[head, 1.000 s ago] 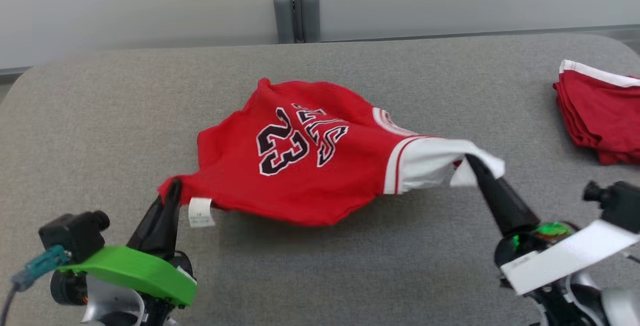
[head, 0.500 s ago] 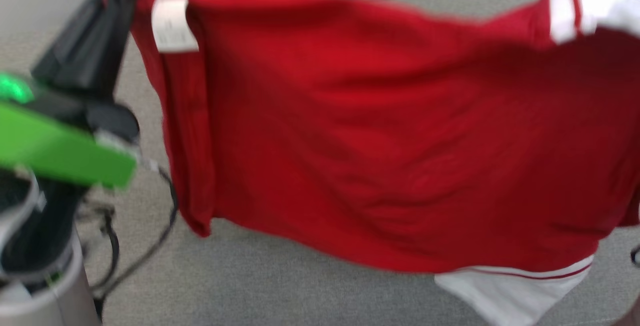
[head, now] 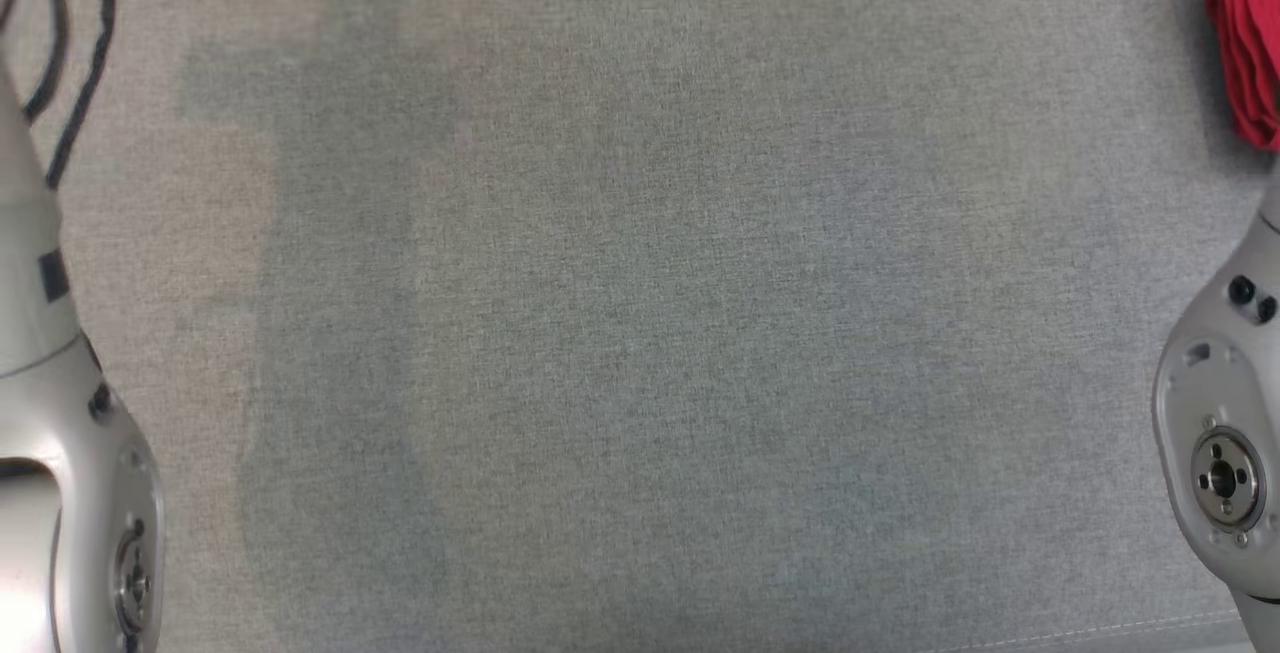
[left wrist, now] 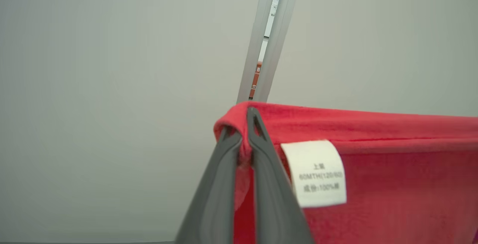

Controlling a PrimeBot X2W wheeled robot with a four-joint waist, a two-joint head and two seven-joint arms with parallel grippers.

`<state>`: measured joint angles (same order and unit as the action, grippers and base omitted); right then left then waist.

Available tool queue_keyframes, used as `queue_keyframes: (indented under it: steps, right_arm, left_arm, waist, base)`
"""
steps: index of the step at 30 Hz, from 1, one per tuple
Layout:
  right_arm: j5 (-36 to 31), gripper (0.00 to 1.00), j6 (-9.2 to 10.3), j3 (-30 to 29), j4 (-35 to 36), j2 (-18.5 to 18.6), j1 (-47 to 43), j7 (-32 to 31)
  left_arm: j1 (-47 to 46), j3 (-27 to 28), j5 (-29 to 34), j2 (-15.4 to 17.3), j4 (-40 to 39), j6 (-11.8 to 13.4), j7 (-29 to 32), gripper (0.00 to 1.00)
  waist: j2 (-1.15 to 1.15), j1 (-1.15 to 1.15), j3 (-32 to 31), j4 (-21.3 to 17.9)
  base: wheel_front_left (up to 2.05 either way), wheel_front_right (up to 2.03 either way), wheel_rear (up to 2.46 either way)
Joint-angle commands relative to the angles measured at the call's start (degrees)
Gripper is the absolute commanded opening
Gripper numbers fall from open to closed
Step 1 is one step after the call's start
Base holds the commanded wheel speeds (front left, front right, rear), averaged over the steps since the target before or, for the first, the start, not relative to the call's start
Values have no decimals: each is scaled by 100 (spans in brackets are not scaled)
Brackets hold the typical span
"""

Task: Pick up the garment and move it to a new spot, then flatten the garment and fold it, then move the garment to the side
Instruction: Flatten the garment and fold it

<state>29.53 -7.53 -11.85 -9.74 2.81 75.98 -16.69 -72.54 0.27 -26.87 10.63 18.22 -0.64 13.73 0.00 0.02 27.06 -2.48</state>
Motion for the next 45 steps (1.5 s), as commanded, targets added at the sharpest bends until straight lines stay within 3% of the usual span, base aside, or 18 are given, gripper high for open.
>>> queue_keyframes:
  steps: [1,6,11,18,25,31,35,39,45]
  right_arm:
    - [41,0,7,13,-262,30,122,231]
    - [215,0,5,466,-1023,16,-464,608]
    - [498,0,4,1002,-869,32,-1997,804]
    - [926,0,3,1254,-94,309,-4679,898]
    - [1086,0,3,1426,323,388,-6725,1072]
    - [838,0,4,1421,301,416,-8000,1310]
    - [708,0,5,1211,361,335,-8774,1443]
    - [799,0,5,911,568,219,-9482,1488]
    - [686,0,5,663,1096,182,-9691,1259]
  left_arm:
    - [-102,-34,144,25,294,-88,-274,0]
    - [183,-230,244,-45,1433,-371,-1058,0]
    - [1257,-609,202,-92,2092,-622,-1597,0]
    - [2984,-1565,-22,-75,2124,-687,-2183,0]
    - [4750,-1992,-231,109,1853,-683,-2551,0]
    - [6337,-2173,-210,-2,1408,-326,-2648,0]
    - [7239,-2167,-322,-124,827,77,-2601,0]
    - [8076,-2190,-432,-171,146,412,-2333,0]
    - [8655,-2369,-555,12,-1059,627,-1536,0]
  waist:
    - [0,-2,-72,-6]
    - [0,-2,-233,-28]
    - [0,-2,-600,-75]
    - [0,-2,-776,5]
    - [0,-2,-1355,-40]
    - [0,-2,-1987,-43]
    - [0,-2,-2261,57]
    - [0,-2,-2413,201]
    - [0,-2,-2209,280]
  base:
    - [0,0,0]
    - [0,0,0]
    - [0,0,0]
    - [0,0,0]
    - [0,0,0]
    - [0,0,0]
    - [0,0,0]
    - [0,0,0]
    - [0,0,0]
